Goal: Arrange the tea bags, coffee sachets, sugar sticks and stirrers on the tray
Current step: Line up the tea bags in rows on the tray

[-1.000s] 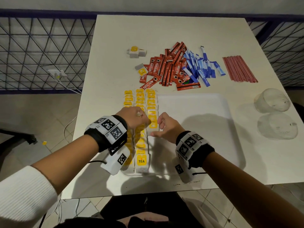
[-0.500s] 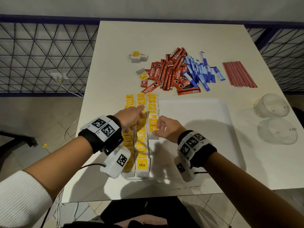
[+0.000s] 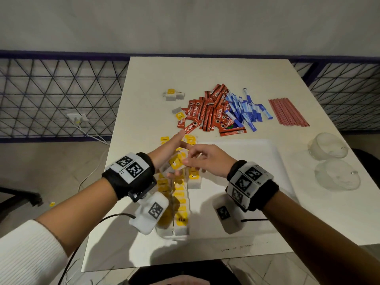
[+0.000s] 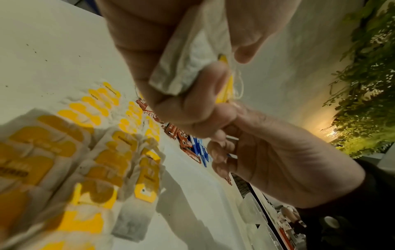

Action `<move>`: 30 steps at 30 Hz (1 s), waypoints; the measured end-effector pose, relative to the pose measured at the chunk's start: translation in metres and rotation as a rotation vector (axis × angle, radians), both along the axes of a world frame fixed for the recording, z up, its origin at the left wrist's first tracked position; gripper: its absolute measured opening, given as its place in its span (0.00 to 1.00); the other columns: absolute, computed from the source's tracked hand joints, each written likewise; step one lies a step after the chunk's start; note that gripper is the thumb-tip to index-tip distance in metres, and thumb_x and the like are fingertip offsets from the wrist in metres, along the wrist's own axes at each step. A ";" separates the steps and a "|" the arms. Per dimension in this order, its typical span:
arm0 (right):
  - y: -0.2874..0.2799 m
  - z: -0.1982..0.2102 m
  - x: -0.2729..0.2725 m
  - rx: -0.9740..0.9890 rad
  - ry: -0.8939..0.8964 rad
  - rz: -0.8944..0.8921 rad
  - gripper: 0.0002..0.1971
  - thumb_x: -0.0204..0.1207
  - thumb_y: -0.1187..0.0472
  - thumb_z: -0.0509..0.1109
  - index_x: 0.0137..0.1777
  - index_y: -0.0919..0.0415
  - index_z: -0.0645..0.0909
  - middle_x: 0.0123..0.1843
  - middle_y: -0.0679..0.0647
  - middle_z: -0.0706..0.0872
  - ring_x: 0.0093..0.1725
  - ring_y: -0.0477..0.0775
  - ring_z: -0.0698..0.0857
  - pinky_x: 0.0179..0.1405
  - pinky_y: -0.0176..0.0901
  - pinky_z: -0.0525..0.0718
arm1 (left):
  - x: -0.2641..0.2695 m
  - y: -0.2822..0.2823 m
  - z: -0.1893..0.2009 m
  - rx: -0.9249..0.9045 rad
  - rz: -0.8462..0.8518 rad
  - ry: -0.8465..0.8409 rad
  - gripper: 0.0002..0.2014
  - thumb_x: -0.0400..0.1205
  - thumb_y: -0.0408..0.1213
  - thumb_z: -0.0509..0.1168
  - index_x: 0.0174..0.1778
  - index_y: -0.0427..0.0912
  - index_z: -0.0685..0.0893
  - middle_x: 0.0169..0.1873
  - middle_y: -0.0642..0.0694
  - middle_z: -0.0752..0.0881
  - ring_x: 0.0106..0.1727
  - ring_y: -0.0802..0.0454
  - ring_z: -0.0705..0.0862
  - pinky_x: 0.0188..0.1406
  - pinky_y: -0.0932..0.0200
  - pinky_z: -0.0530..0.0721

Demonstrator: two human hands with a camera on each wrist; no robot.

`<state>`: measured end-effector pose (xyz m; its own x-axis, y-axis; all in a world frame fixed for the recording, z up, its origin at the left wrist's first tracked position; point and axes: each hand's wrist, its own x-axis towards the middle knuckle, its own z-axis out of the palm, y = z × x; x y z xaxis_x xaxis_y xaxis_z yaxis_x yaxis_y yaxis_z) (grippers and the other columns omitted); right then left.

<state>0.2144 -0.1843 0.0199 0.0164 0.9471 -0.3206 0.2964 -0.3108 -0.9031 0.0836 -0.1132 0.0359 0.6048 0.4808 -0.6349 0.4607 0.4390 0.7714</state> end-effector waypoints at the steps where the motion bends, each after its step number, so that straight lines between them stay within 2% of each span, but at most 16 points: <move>1: 0.000 0.003 -0.001 0.002 0.011 -0.015 0.11 0.75 0.64 0.71 0.33 0.55 0.76 0.34 0.49 0.78 0.24 0.34 0.77 0.26 0.22 0.72 | -0.003 0.000 0.001 -0.033 -0.009 -0.027 0.30 0.82 0.63 0.43 0.58 0.41 0.74 0.37 0.35 0.82 0.21 0.45 0.82 0.13 0.69 0.72; 2: 0.000 0.004 -0.001 0.002 0.019 -0.030 0.11 0.75 0.64 0.71 0.33 0.56 0.76 0.33 0.50 0.78 0.26 0.37 0.77 0.26 0.22 0.72 | -0.006 0.003 -0.001 -0.033 -0.022 -0.034 0.31 0.81 0.64 0.45 0.60 0.39 0.74 0.35 0.32 0.80 0.16 0.50 0.77 0.12 0.71 0.70; 4: 0.000 0.007 -0.004 -0.002 0.033 -0.065 0.10 0.76 0.63 0.70 0.34 0.56 0.75 0.32 0.51 0.78 0.28 0.41 0.77 0.25 0.25 0.73 | -0.011 0.004 -0.004 0.024 -0.050 -0.021 0.34 0.81 0.63 0.47 0.56 0.33 0.77 0.38 0.28 0.82 0.17 0.52 0.75 0.12 0.72 0.69; 6: -0.001 0.007 -0.007 -0.012 0.053 -0.107 0.10 0.76 0.63 0.69 0.34 0.56 0.75 0.31 0.51 0.78 0.26 0.41 0.77 0.26 0.29 0.76 | -0.014 0.002 -0.004 0.064 -0.047 -0.036 0.30 0.83 0.60 0.47 0.44 0.34 0.78 0.26 0.38 0.83 0.14 0.53 0.74 0.10 0.71 0.66; 7: -0.001 0.007 -0.010 -0.017 0.068 -0.131 0.10 0.77 0.63 0.69 0.34 0.56 0.75 0.30 0.51 0.79 0.26 0.42 0.77 0.27 0.32 0.76 | -0.015 -0.001 -0.001 0.077 -0.041 -0.037 0.28 0.84 0.59 0.46 0.44 0.35 0.76 0.20 0.43 0.82 0.12 0.53 0.73 0.10 0.70 0.66; 8: -0.002 0.007 -0.012 -0.019 0.084 -0.158 0.10 0.77 0.64 0.69 0.35 0.57 0.75 0.30 0.53 0.79 0.26 0.44 0.78 0.29 0.35 0.77 | -0.016 -0.002 0.000 0.102 -0.041 -0.025 0.26 0.85 0.58 0.45 0.48 0.36 0.74 0.18 0.45 0.81 0.11 0.53 0.73 0.10 0.69 0.68; 9: -0.003 0.007 -0.015 -0.020 0.100 -0.188 0.10 0.76 0.65 0.69 0.35 0.57 0.75 0.30 0.54 0.79 0.28 0.47 0.78 0.30 0.37 0.77 | -0.017 -0.004 0.001 0.144 -0.038 -0.008 0.24 0.85 0.58 0.46 0.54 0.39 0.73 0.21 0.44 0.83 0.13 0.49 0.76 0.12 0.67 0.73; 10: -0.003 0.007 -0.016 -0.020 0.114 -0.218 0.10 0.76 0.66 0.69 0.35 0.58 0.74 0.30 0.55 0.79 0.29 0.49 0.78 0.31 0.38 0.77 | -0.019 -0.003 -0.001 0.202 -0.035 0.012 0.23 0.85 0.57 0.47 0.59 0.41 0.74 0.28 0.42 0.86 0.19 0.44 0.81 0.17 0.63 0.79; 11: -0.004 0.008 -0.018 -0.020 0.126 -0.246 0.10 0.76 0.67 0.69 0.35 0.58 0.74 0.30 0.55 0.79 0.29 0.50 0.78 0.31 0.38 0.78 | -0.021 -0.003 -0.002 0.259 -0.038 0.022 0.22 0.84 0.57 0.50 0.59 0.42 0.75 0.34 0.42 0.86 0.24 0.40 0.83 0.20 0.59 0.81; 12: -0.005 0.009 -0.018 -0.021 0.138 -0.272 0.10 0.76 0.68 0.69 0.35 0.58 0.74 0.30 0.55 0.79 0.29 0.49 0.79 0.31 0.38 0.78 | -0.025 -0.002 -0.004 0.300 -0.042 0.023 0.19 0.84 0.55 0.53 0.55 0.44 0.77 0.33 0.44 0.83 0.22 0.43 0.81 0.17 0.63 0.77; 14: -0.007 0.011 -0.018 -0.027 0.158 -0.311 0.10 0.75 0.69 0.69 0.36 0.59 0.74 0.31 0.54 0.80 0.29 0.48 0.80 0.29 0.36 0.80 | -0.031 -0.001 -0.008 0.351 -0.039 0.011 0.11 0.83 0.50 0.59 0.42 0.47 0.77 0.22 0.51 0.76 0.14 0.54 0.72 0.12 0.71 0.63; 17: -0.012 0.012 -0.017 -0.031 0.173 -0.337 0.08 0.75 0.68 0.70 0.38 0.58 0.76 0.32 0.55 0.81 0.26 0.46 0.80 0.27 0.33 0.81 | -0.036 -0.002 -0.012 0.407 -0.034 0.031 0.05 0.80 0.43 0.66 0.38 0.52 0.79 0.14 0.53 0.72 0.11 0.59 0.67 0.11 0.72 0.61; 20: -0.019 0.010 -0.019 -0.018 0.201 -0.375 0.06 0.73 0.66 0.73 0.44 0.58 0.77 0.34 0.55 0.83 0.23 0.43 0.81 0.28 0.33 0.83 | -0.036 -0.006 -0.013 0.445 -0.002 0.005 0.07 0.79 0.40 0.68 0.36 0.48 0.78 0.18 0.55 0.74 0.10 0.63 0.68 0.10 0.71 0.62; 23: -0.024 0.008 -0.023 -0.002 0.189 -0.404 0.08 0.72 0.64 0.74 0.43 0.57 0.76 0.36 0.54 0.83 0.26 0.44 0.82 0.28 0.33 0.83 | -0.034 -0.011 -0.015 0.436 0.018 -0.022 0.09 0.79 0.40 0.68 0.35 0.47 0.77 0.24 0.52 0.74 0.10 0.63 0.68 0.10 0.71 0.62; 27: -0.030 0.007 -0.027 0.058 0.021 -0.409 0.08 0.74 0.63 0.73 0.37 0.55 0.76 0.35 0.50 0.80 0.31 0.45 0.80 0.27 0.31 0.79 | -0.030 -0.016 -0.015 0.452 -0.048 -0.018 0.10 0.78 0.42 0.70 0.35 0.48 0.76 0.22 0.52 0.75 0.10 0.64 0.68 0.11 0.70 0.64; 30: -0.031 0.007 -0.022 0.104 -0.054 -0.442 0.06 0.74 0.63 0.72 0.38 0.55 0.78 0.37 0.52 0.80 0.33 0.45 0.78 0.24 0.29 0.78 | -0.027 -0.014 -0.013 0.500 -0.117 0.000 0.09 0.76 0.41 0.72 0.39 0.51 0.76 0.27 0.56 0.76 0.11 0.65 0.70 0.11 0.71 0.65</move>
<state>0.1926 -0.2153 0.0273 0.4404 0.8725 -0.2117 0.2031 -0.3265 -0.9231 0.0566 -0.1274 0.0233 0.6724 0.6553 -0.3443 0.4847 -0.0383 0.8738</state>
